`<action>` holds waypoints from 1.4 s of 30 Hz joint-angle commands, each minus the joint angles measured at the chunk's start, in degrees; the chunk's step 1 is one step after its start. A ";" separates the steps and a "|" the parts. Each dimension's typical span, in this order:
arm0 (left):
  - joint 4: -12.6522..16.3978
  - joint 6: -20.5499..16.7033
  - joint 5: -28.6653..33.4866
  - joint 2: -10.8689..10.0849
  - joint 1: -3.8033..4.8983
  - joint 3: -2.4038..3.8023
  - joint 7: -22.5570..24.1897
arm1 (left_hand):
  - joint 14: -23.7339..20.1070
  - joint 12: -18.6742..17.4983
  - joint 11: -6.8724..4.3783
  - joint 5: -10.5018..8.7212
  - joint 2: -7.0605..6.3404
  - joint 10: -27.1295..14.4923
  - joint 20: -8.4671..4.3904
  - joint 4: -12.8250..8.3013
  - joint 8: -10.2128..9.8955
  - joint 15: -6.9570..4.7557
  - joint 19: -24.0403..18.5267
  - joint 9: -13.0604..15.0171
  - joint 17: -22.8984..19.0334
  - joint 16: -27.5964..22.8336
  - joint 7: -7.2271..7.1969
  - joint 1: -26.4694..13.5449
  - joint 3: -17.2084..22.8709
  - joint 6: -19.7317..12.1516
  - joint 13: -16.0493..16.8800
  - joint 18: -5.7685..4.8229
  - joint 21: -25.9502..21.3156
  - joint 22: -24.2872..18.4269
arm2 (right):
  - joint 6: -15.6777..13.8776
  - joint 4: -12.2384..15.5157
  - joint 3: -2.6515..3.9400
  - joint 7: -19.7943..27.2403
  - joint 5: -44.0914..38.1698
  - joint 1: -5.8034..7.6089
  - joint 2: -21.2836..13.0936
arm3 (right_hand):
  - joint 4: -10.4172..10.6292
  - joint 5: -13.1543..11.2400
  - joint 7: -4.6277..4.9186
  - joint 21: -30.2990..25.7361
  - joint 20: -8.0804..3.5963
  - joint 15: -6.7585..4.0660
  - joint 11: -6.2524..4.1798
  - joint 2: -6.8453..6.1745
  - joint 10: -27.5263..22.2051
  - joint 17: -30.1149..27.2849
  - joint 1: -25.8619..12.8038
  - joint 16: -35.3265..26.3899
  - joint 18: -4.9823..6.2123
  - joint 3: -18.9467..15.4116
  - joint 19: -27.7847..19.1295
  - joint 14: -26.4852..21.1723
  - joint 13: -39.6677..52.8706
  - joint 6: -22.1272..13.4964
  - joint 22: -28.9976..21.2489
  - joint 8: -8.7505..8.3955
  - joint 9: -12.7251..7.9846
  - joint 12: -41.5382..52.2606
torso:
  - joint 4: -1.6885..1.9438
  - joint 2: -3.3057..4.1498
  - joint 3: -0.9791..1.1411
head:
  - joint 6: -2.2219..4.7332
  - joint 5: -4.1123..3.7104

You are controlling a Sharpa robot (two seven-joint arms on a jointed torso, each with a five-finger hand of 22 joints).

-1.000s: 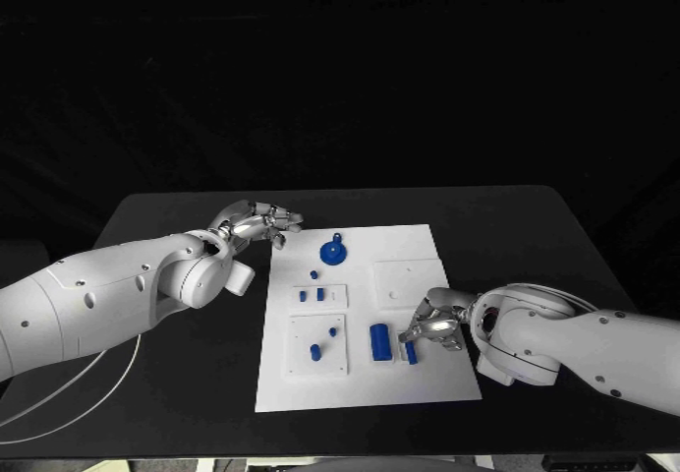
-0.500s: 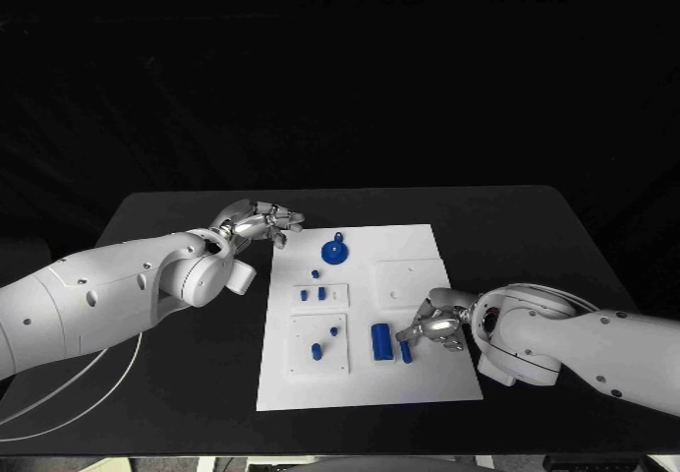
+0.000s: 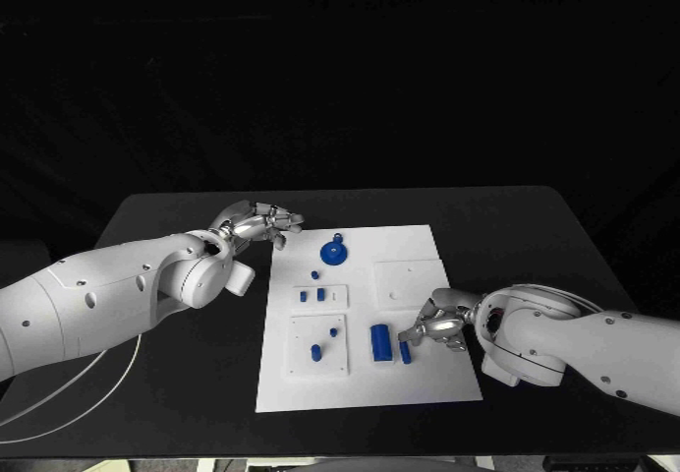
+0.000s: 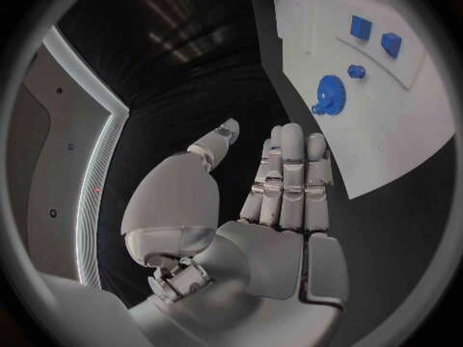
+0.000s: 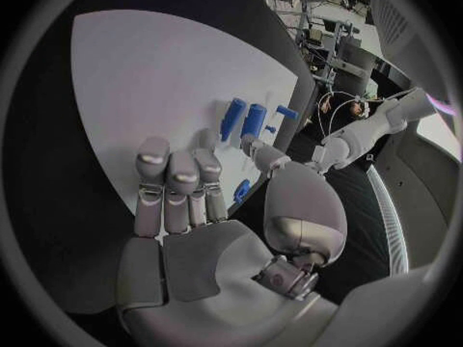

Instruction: Assemble the parts on the task board

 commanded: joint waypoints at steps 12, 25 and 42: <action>0.14 0.81 -0.29 -0.03 0.04 0.03 0.22 | 0.09 -0.14 0.37 -0.19 0.35 -0.17 -0.53 0.22 0.40 0.41 0.26 -0.03 0.06 -0.20 -0.02 0.20 -0.05 -0.28 -0.09 1.43 -0.33 0.96 | 9.62 0.83 -0.03 5.58 3.47 -0.06 -2.00 | -6.91 2.56 0.19 -0.56 -0.56 -0.13 0.25 2.01 -1.75 0.05 3.04 -0.61 2.24 -7.61 -0.90 -0.21 -0.02 -1.58 0.46 0.07 0.59 -0.79 | -0.04 0.02 0.04 | 0.11 -0.08; 0.22 0.77 -0.29 -0.01 0.04 0.03 0.25 | 0.10 -0.14 0.37 -0.19 0.35 -0.19 -0.53 0.21 0.45 0.41 0.26 -0.03 0.07 -0.20 -0.03 0.24 -0.04 -0.29 -0.09 1.44 -0.33 0.97 | 11.22 1.04 -0.05 5.55 1.83 -0.12 -1.73 | -9.71 2.73 0.18 -0.64 -0.43 -0.12 0.24 3.37 -1.60 0.11 5.51 -0.65 2.24 -7.89 -0.89 -0.13 0.11 -1.36 0.49 0.08 0.53 -0.64 | 0.03 0.02 -0.03 | -0.01 -0.32; 0.27 0.82 -0.29 -0.12 0.04 0.03 0.16 | 0.10 -0.13 0.37 -0.19 0.37 -0.20 -0.52 0.24 0.52 0.42 0.27 -0.04 0.08 -0.20 -0.03 0.24 -0.05 -0.31 -0.09 1.43 -0.34 0.97 | 9.98 0.04 -0.05 4.62 1.01 -0.14 -0.95 | -3.29 -0.07 -0.05 -0.58 0.03 -0.25 0.03 7.54 -0.54 0.27 6.73 -0.59 2.24 1.21 -0.35 0.10 -0.07 -0.30 0.56 0.14 0.10 -0.55 | 0.04 0.03 0.00 | -0.09 -0.33</action>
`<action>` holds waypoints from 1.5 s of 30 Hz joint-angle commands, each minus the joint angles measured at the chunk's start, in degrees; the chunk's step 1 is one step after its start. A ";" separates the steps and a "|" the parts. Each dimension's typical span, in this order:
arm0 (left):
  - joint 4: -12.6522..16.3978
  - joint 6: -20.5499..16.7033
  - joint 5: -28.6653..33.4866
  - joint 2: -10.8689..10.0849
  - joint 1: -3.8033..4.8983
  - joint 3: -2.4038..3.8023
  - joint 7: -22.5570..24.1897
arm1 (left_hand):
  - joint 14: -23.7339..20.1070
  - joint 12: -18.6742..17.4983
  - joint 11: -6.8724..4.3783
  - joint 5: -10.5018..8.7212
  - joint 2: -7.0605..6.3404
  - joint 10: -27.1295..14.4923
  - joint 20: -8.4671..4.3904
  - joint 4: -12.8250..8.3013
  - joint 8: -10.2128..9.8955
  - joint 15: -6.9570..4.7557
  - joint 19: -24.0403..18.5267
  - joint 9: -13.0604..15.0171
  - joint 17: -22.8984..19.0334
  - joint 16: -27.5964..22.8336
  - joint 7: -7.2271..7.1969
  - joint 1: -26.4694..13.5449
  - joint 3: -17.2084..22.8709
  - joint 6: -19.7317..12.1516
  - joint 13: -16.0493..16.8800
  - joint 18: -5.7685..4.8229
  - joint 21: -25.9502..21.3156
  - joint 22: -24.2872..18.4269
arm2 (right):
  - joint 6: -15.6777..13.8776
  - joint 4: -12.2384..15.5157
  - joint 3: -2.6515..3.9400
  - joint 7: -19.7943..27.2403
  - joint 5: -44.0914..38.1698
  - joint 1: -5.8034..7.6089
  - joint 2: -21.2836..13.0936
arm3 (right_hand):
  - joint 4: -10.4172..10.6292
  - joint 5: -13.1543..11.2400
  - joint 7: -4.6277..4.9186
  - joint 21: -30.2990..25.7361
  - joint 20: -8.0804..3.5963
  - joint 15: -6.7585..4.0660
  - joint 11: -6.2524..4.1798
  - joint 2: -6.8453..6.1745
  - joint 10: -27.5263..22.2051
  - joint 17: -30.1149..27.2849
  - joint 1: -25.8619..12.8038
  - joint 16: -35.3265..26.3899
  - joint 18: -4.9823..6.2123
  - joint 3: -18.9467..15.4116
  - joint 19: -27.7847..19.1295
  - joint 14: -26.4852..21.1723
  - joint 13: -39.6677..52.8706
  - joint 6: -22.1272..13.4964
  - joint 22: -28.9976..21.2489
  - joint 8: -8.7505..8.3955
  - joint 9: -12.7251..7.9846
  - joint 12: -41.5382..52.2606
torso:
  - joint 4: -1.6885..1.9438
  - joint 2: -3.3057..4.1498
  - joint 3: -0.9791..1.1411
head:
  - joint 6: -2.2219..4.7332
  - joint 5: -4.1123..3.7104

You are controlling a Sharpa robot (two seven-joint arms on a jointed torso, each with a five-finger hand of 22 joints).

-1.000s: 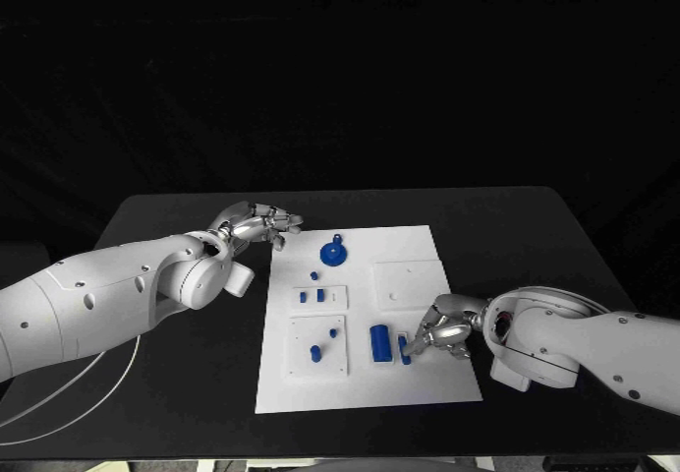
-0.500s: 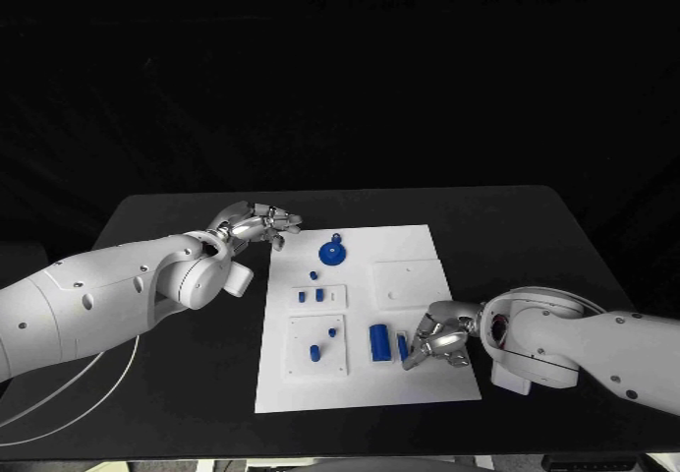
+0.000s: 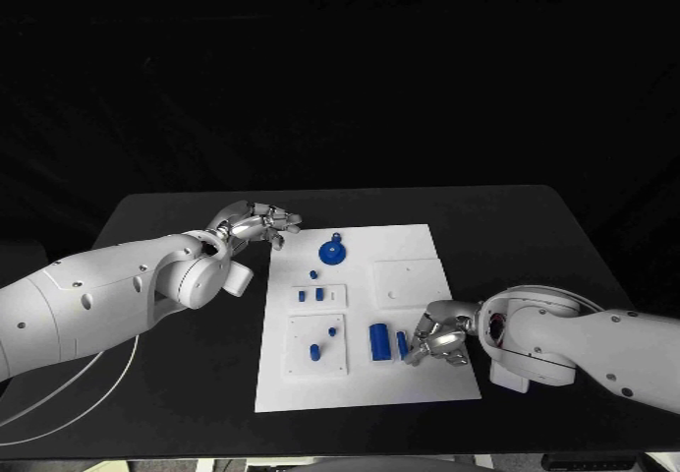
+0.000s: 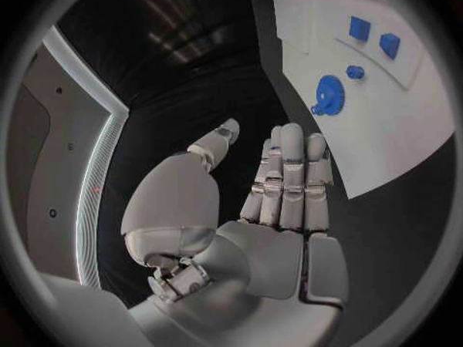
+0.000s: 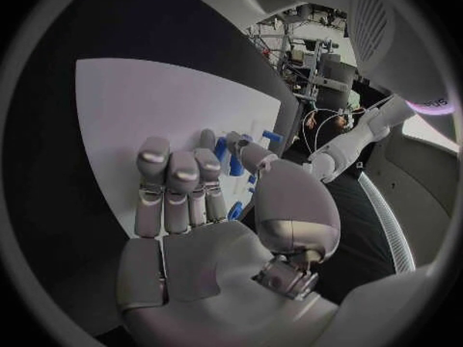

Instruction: Assemble the parts on the task board

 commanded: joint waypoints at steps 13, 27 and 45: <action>0.14 0.87 -0.15 0.01 0.04 0.04 0.20 | 0.08 -0.13 0.27 -0.20 0.36 -0.07 -0.41 0.24 0.33 0.42 0.14 -0.05 0.06 -0.22 -0.03 0.25 -0.05 -0.33 -0.09 1.44 -0.35 1.00 | 0.22 -0.47 -0.02 -0.52 -0.99 -0.10 0.65 | 0.70 -0.25 -0.06 0.29 0.23 -0.21 -0.12 0.01 0.69 0.19 0.18 -0.10 2.37 3.47 0.23 0.07 0.19 0.50 0.81 0.32 0.09 0.28 | -0.03 -0.01 0.04 | -0.05 0.07; 0.21 1.34 -0.31 -0.25 0.05 0.03 -0.34 | 0.05 -0.13 0.28 -0.20 0.37 -0.09 -0.40 0.26 0.38 0.43 0.13 -0.06 0.06 -0.25 -0.02 0.26 -0.06 -0.38 -0.10 1.44 -0.37 1.00 | 0.54 -1.81 -0.02 -2.73 -0.99 -0.47 2.17 | -0.17 -0.07 -0.03 0.40 0.30 -0.15 -0.08 0.19 0.79 0.18 -0.06 -0.10 2.37 3.04 0.25 0.12 0.26 0.48 0.82 0.34 0.08 0.39 | -0.01 0.02 0.00 | -0.24 0.03; 0.20 1.48 -0.68 -0.53 0.05 0.00 -0.50 | 0.04 -0.13 0.28 -0.23 0.30 -0.11 -0.40 0.23 0.43 0.44 0.11 -0.07 0.07 -0.26 -0.02 0.31 -0.07 -0.41 -0.10 1.44 -0.39 1.00 | 3.12 -2.95 -0.09 -4.34 -1.67 -0.87 2.83 | -1.15 -0.10 0.01 0.39 0.46 -0.08 -0.04 0.87 0.63 0.13 -0.10 -0.18 2.37 3.03 0.02 0.10 0.16 0.43 0.83 0.30 0.02 0.19 | 0.00 -0.01 0.05 | -0.45 0.12</action>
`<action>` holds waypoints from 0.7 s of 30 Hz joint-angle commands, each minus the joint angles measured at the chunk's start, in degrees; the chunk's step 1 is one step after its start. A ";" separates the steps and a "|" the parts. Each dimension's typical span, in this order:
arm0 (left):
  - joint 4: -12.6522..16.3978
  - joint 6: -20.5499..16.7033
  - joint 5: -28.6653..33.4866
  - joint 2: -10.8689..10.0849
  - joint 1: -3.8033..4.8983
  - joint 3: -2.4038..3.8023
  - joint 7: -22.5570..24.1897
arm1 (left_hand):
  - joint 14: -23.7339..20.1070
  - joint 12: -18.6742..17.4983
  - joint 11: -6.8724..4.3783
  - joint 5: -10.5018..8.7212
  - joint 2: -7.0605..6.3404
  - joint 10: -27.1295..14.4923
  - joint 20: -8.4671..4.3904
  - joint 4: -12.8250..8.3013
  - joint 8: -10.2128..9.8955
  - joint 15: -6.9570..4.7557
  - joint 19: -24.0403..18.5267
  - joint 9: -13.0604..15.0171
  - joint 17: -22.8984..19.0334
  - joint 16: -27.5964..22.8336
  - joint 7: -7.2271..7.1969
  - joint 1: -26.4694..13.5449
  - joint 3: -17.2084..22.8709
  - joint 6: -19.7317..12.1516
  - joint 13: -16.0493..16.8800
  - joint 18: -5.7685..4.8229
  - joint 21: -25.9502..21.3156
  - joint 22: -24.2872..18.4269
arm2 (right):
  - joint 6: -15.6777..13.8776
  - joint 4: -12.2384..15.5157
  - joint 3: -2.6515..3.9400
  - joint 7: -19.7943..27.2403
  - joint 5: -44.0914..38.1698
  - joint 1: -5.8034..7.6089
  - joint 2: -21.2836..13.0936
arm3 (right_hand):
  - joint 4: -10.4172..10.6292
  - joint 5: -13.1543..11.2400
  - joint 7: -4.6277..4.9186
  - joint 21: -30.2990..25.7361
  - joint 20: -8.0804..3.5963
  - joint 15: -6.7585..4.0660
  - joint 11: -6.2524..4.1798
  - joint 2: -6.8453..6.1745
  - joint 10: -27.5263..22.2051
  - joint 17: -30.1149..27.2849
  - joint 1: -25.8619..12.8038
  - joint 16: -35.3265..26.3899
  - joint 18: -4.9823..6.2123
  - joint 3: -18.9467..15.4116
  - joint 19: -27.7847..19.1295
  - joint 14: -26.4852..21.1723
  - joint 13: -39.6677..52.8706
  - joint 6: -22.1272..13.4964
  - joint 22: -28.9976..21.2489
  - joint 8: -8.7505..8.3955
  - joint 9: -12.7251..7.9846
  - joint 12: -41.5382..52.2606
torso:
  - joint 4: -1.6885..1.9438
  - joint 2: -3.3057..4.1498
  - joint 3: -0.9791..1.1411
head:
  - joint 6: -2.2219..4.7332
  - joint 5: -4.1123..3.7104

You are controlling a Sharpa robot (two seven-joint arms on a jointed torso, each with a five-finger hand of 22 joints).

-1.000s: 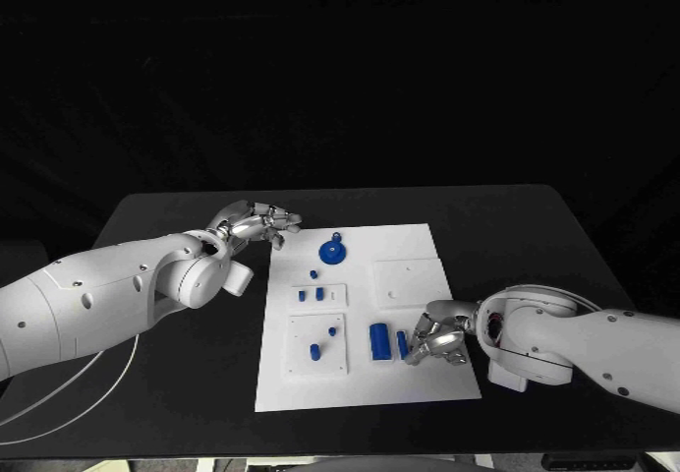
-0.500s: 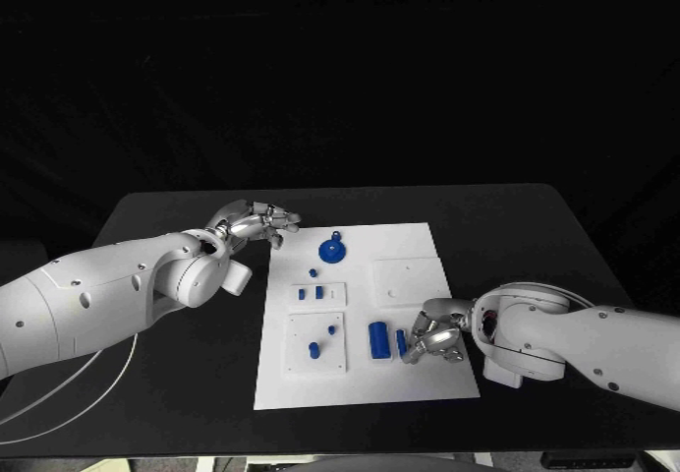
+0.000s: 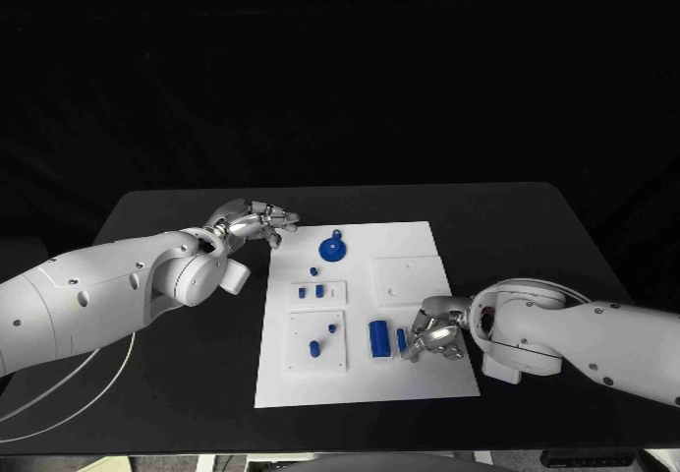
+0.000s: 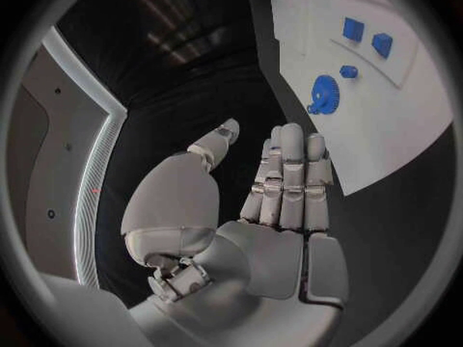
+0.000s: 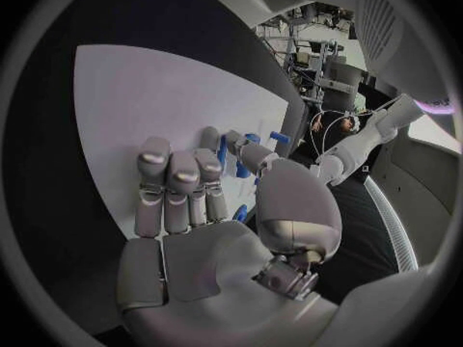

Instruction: Assemble the parts on the task board

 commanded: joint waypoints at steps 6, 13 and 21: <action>0.02 0.75 -0.29 0.18 0.05 0.03 0.24 | 0.03 -0.13 0.41 -0.23 0.29 -0.04 -0.51 0.22 0.25 0.44 0.21 -0.08 0.10 -0.27 -0.02 0.34 -0.06 -0.42 -0.06 1.44 -0.39 0.97 | -0.21 -0.38 -0.50 1.48 0.83 -0.62 -0.48 | -0.81 -0.02 0.40 0.17 0.51 -0.22 -0.04 -0.79 -0.36 -0.06 -0.78 -0.28 2.33 -0.40 -0.20 -0.12 -0.41 -0.59 0.84 -0.58 -0.39 -0.41 | -0.05 -0.02 0.03 | 0.13 -0.02; -0.26 -0.10 -0.31 0.25 0.05 0.02 0.51 | 0.03 -0.12 0.41 -0.23 0.25 -0.02 -0.51 0.19 0.29 0.43 0.20 -0.08 0.10 -0.27 -0.02 0.41 -0.06 -0.43 -0.05 1.44 -0.40 0.98 | -1.37 0.65 -0.47 5.78 3.19 -0.38 -1.69 | -0.89 -0.20 2.56 -0.24 0.57 1.44 1.96 -6.23 -2.24 -0.11 -3.63 -0.59 2.33 -4.65 -0.93 -0.61 -0.68 -7.44 0.71 -3.89 -1.35 -1.21 | -0.02 -0.11 0.05 | 0.68 -0.05; -1.45 0.99 2.50 0.33 0.08 0.04 1.56 | 0.10 0.04 0.33 -0.21 0.49 0.25 -0.52 0.18 0.81 0.37 0.23 0.00 0.17 -0.23 -0.25 0.60 0.00 0.06 0.02 1.43 -0.38 1.01 | -4.29 0.62 -0.23 8.02 3.22 2.05 -2.78 | -5.13 4.39 2.91 -1.20 0.18 1.80 2.32 -4.15 -4.02 0.18 -6.74 -0.86 2.33 -15.15 -2.63 -1.56 -0.53 -8.93 0.57 -3.54 -0.09 -0.58 | -0.08 -0.22 -0.09 | 2.56 0.00</action>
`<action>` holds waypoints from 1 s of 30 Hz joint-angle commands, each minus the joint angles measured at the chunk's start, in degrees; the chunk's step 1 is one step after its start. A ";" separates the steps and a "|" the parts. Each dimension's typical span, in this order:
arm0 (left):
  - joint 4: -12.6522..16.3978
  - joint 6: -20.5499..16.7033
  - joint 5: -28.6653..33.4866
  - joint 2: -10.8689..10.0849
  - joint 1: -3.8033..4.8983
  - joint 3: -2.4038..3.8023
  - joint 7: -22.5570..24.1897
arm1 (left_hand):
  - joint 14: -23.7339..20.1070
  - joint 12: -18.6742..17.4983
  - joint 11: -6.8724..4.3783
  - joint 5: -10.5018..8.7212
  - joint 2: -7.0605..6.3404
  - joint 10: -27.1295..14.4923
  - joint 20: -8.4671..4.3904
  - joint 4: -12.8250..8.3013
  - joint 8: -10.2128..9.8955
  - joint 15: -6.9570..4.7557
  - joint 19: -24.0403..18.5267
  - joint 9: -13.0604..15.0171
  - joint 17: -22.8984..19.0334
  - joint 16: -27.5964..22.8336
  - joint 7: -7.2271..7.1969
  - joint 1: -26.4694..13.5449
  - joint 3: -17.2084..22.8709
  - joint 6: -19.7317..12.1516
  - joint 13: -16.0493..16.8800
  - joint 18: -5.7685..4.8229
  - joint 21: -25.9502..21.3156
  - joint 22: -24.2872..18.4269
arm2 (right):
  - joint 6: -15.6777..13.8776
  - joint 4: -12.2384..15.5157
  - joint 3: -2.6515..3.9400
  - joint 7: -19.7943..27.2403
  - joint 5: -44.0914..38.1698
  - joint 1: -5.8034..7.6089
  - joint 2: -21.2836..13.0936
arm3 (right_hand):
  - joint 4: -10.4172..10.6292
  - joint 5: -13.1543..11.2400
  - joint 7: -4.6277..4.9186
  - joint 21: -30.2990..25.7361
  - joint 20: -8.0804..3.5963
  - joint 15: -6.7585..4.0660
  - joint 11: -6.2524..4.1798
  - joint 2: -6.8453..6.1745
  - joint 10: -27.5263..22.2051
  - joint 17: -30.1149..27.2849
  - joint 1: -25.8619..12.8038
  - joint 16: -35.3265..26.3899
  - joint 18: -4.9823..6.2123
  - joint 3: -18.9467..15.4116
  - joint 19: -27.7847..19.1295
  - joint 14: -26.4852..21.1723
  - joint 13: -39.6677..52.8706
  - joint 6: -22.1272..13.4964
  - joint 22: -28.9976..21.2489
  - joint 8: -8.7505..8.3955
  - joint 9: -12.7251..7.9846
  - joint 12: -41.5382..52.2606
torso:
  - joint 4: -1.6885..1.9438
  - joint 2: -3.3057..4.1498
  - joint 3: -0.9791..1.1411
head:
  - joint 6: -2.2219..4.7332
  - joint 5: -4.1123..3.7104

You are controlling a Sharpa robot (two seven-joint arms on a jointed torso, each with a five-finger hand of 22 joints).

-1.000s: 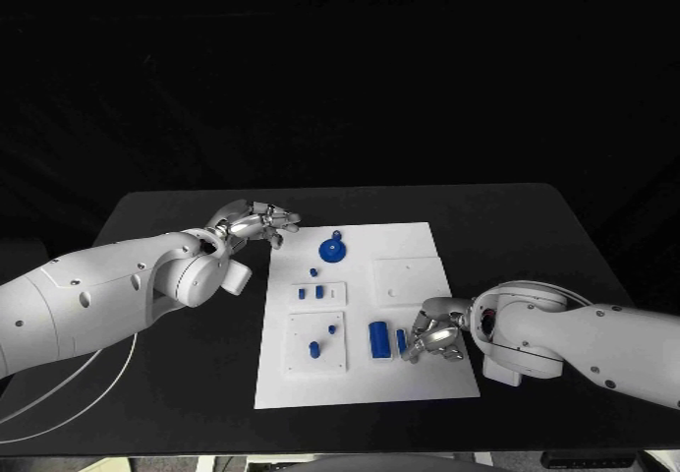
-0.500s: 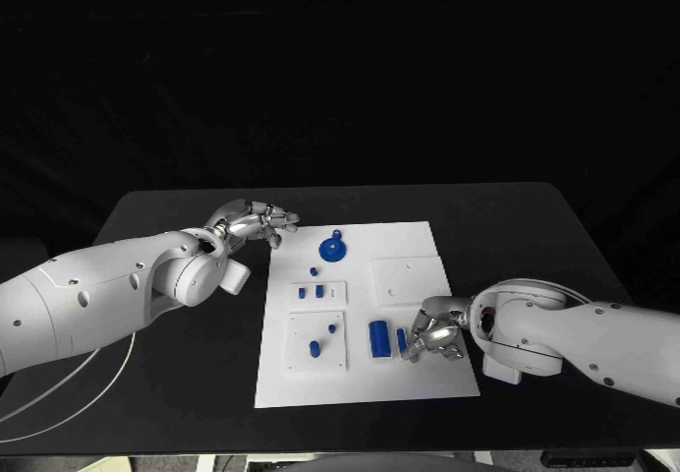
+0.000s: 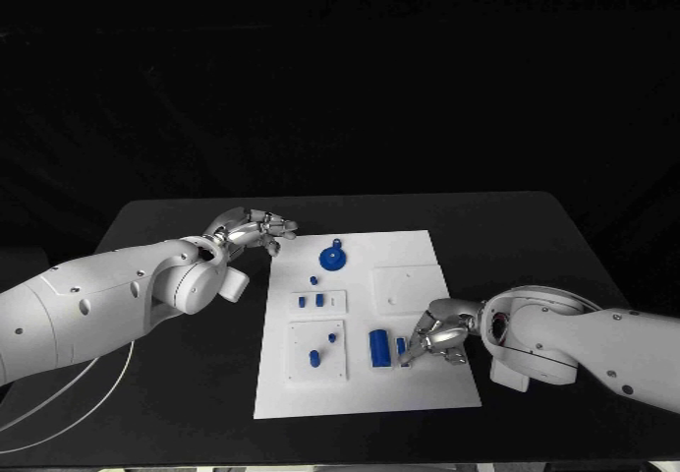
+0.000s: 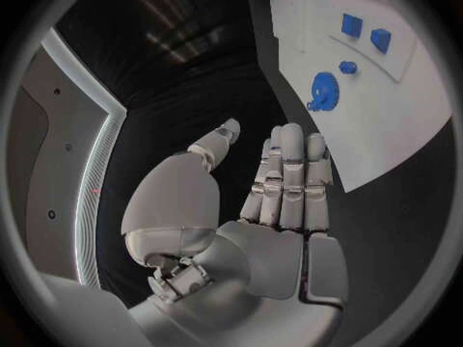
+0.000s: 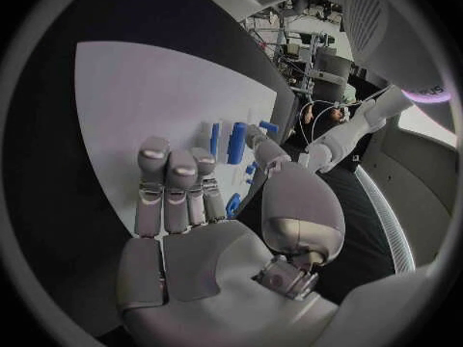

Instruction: Assemble the parts on the task board

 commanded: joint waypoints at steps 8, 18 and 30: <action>-2.26 -1.57 5.23 0.17 0.46 0.09 3.09 | 0.20 0.26 0.19 -0.17 0.52 0.74 -0.61 0.01 0.59 0.22 0.32 -0.01 0.14 -0.18 -0.38 0.60 -0.01 0.26 0.14 1.45 -0.35 1.04 | -8.42 -7.14 0.42 13.38 9.67 3.66 1.23 | -1.05 -1.23 1.43 -1.12 -0.42 -0.55 -0.66 2.00 -0.45 -0.01 -2.77 -0.72 2.14 -3.13 -0.91 -0.92 -0.54 -1.24 0.28 0.85 0.97 -0.02 | -0.19 -0.41 -0.36 | 4.62 -0.45; -9.60 -3.13 8.25 3.67 2.90 0.22 6.00 | -0.25 0.39 0.09 0.49 1.00 1.21 -0.67 -1.98 1.54 0.14 -0.03 0.05 0.04 -0.64 -0.89 2.98 0.58 1.14 0.27 1.34 -0.55 1.05 | -8.34 -29.03 3.57 24.93 29.81 4.62 11.51 | -3.19 -3.86 1.94 -8.13 1.57 0.28 0.04 6.76 -5.38 -3.81 -2.83 -8.72 2.09 -3.97 -6.89 -5.94 -4.88 -2.06 -2.87 0.51 1.18 -5.96 | -0.39 -2.11 -1.33 | 8.81 -0.44; -18.52 -0.75 15.18 10.12 3.23 0.39 7.82 | -11.72 -0.47 2.08 0.87 1.86 -2.69 5.65 -7.10 1.65 7.00 -10.31 -0.66 -8.60 -23.23 -0.92 2.98 2.43 -0.16 -1.34 -0.41 -10.89 -3.11 | -5.97 -44.55 10.82 32.72 36.69 1.45 19.60 | -3.13 -3.28 6.86 -31.34 10.76 13.19 8.50 7.41 -22.18 -19.61 0.66 -36.57 -3.86 -2.17 -32.39 -26.64 -30.39 -9.69 -14.57 -2.27 0.52 -32.84 | 0.06 -2.72 -1.23 | 11.19 0.24</action>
